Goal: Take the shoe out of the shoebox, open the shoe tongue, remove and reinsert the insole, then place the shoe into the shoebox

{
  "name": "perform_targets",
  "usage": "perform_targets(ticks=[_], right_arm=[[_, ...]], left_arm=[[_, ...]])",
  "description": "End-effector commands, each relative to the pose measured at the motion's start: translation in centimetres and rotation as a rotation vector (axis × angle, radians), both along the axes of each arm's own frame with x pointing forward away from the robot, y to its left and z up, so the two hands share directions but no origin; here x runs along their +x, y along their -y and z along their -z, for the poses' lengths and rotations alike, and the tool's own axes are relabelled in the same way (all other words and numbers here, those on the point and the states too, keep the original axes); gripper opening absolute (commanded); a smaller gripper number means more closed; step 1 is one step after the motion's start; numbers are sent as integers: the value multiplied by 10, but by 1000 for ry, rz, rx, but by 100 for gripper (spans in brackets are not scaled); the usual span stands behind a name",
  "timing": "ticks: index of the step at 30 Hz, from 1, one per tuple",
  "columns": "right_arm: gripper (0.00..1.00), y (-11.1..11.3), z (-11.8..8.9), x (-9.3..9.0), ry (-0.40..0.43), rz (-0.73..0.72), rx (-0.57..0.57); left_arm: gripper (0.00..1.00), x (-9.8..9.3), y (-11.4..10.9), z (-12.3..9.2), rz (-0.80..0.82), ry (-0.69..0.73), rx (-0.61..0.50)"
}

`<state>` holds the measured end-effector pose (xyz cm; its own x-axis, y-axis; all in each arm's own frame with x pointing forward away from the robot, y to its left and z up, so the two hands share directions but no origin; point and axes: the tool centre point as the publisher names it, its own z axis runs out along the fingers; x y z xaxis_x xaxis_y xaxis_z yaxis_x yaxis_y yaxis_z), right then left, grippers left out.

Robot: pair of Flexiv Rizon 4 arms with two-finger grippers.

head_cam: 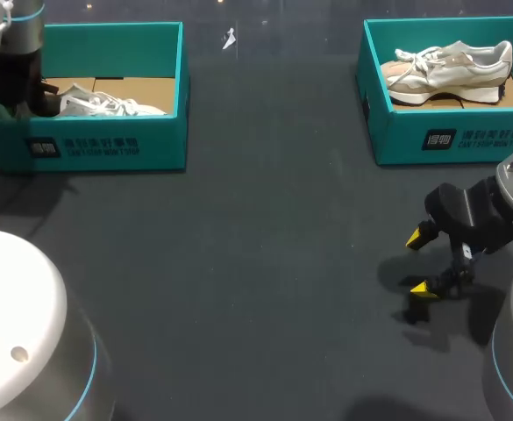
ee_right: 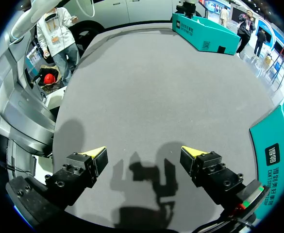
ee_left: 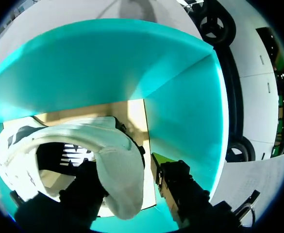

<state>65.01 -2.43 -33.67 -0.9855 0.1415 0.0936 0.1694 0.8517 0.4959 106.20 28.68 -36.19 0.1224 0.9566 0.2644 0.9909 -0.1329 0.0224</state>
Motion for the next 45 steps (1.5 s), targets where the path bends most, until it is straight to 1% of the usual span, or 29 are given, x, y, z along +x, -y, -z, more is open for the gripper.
perform_targets(ticks=[1, 5, 8, 10, 13, 18, 19, 23, 24, 25, 33, 38, 45], right_arm=[[100, 0, 0, -2, 1, 2, -2], [100, 0, 0, -2, 1, 2, -2], [100, 0, 0, -2, 1, 2, -2], [100, 0, 0, -2, 1, 2, -2], [100, 0, 0, -2, 1, 2, -2], [100, 0, 0, -2, 1, 2, -2], [100, 0, 0, -2, 1, 2, -2], [100, 0, 0, -2, 1, 2, -2], [100, 0, 0, -2, 1, 2, -2], [100, 0, 0, -2, 1, 2, -2], [100, 0, 0, -2, 1, 2, -2], [100, 0, 0, -2, 1, 2, -2], [100, 0, 0, -2, 1, 2, -2]], left_arm=[[53, -3, -2, -11, 4, 10, -16], [56, -3, 1, -22, 5, 24, -45], [63, -3, 4, -35, 8, 44, -70], [78, -3, 9, -48, 10, 63, -89], [76, -3, 16, -62, 14, 84, -108], [79, -6, 24, -89, 5, 113, -105], [83, -8, 24, -96, 2, 116, -103], [91, -18, 20, -118, -31, 117, -91], [98, -20, 18, -123, -41, 108, -90], [100, -22, 16, -128, -45, 104, -97], [100, -51, 4, -168, -59, 101, -127], [100, -62, 2, -185, -79, 109, -152], [100, -70, 2, -210, -94, 115, -180]])
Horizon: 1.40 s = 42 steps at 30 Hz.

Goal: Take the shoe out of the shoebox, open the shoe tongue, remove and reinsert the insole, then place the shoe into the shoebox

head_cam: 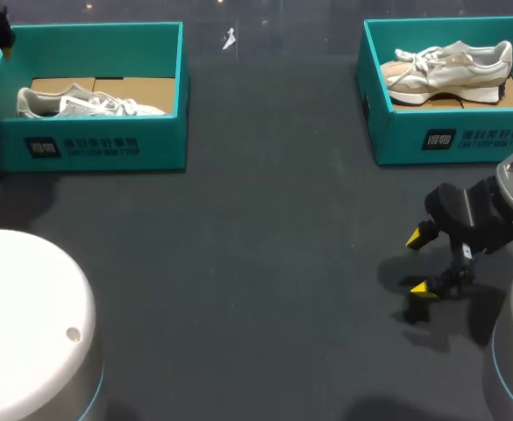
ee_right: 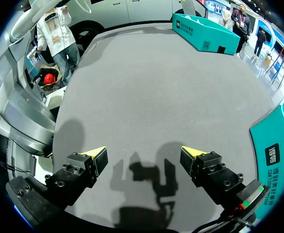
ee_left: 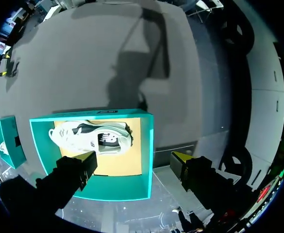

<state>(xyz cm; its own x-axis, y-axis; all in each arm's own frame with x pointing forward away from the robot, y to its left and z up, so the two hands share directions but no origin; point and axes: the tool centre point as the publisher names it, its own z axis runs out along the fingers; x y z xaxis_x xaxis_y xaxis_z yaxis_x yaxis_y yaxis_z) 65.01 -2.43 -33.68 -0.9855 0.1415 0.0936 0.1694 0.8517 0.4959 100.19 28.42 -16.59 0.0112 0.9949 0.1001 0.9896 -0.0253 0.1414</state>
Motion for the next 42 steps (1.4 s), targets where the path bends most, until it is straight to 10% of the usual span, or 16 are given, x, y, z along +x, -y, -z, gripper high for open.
perform_targets(ticks=[1, 15, 35, 42], right_arm=[[100, 0, 0, -2, 1, 2, -2], [100, 0, 0, -2, 1, 2, -2], [100, 56, -119, 146, -16, 338, -245], [100, 59, -124, 150, -11, 333, -243]], left_arm=[[100, -10, 0, -17, 0, 11, -8], [100, -15, -2, -36, 22, 4, -65], [100, -15, -2, -36, 22, 4, -65], [100, -15, -2, -36, 22, 4, -65]])
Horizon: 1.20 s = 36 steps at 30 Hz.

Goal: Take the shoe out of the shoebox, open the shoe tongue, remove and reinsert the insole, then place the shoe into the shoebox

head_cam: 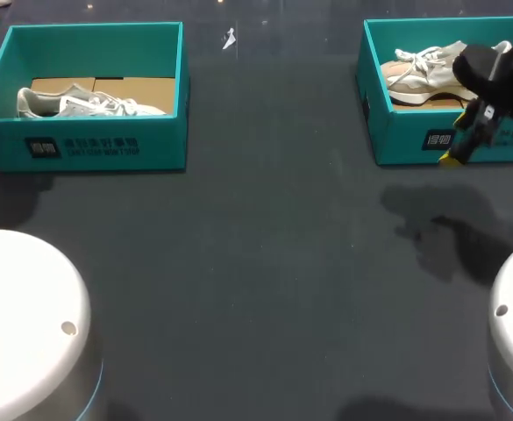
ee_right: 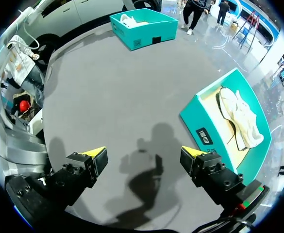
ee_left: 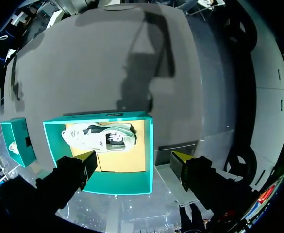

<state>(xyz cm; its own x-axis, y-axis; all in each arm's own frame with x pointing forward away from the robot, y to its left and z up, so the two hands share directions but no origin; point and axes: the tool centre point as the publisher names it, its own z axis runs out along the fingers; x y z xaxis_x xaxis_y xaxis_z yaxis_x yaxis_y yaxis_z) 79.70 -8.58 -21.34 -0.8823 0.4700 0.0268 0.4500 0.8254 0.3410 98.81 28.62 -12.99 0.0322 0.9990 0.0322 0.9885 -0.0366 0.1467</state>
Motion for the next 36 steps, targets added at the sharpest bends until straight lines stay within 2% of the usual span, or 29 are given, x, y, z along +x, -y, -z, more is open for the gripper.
perform_targets(ticks=[1, 8, 12, 17, 23, 36], right_arm=[[100, -2, 0, 3, -30, 0, -53], [100, -2, 0, 3, -30, 0, -53], [100, 15, -8, 35, -17, 64, -70], [100, 48, -19, 76, -57, 230, -112], [100, 85, -39, 123, -72, 363, -93], [100, 85, -39, 123, -72, 363, -93]], left_arm=[[100, -1, 0, 0, 1, 1, 3], [100, -1, 0, 0, 1, 1, 3], [100, -1, 0, 0, 1, 1, 3], [100, -1, 0, 0, 1, 1, 3], [100, -1, 0, 0, 1, 1, 3], [100, -1, 0, 0, 1, 1, 3]])
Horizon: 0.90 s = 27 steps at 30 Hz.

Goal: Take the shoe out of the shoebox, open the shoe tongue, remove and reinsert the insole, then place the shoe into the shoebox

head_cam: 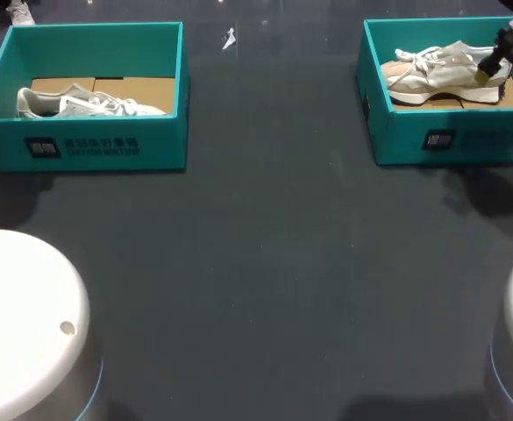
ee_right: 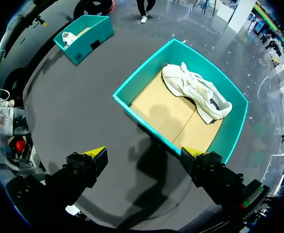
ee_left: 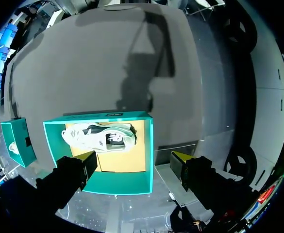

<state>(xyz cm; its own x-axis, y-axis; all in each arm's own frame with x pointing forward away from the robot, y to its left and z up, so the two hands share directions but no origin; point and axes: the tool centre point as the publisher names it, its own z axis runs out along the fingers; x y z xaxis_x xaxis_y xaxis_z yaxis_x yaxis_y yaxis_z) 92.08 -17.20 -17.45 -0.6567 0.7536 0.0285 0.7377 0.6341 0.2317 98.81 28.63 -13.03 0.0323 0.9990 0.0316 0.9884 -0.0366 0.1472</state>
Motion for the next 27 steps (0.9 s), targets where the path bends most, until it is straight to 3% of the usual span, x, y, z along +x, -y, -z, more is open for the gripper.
perform_targets(ticks=[1, 3, 15, 27], right_arm=[[100, -1, 0, -1, 0, 2, -4], [100, -1, 0, -1, 0, 2, -4], [100, 7, -2, 70, -24, 311, -33], [100, 49, 14, 147, -85, 441, -85]], left_arm=[[100, -1, 0, -1, 0, 1, 3], [100, -1, 0, -1, 0, 1, 3], [100, -1, 0, -1, 0, 1, 3], [100, -1, 0, -1, 0, 1, 3]])
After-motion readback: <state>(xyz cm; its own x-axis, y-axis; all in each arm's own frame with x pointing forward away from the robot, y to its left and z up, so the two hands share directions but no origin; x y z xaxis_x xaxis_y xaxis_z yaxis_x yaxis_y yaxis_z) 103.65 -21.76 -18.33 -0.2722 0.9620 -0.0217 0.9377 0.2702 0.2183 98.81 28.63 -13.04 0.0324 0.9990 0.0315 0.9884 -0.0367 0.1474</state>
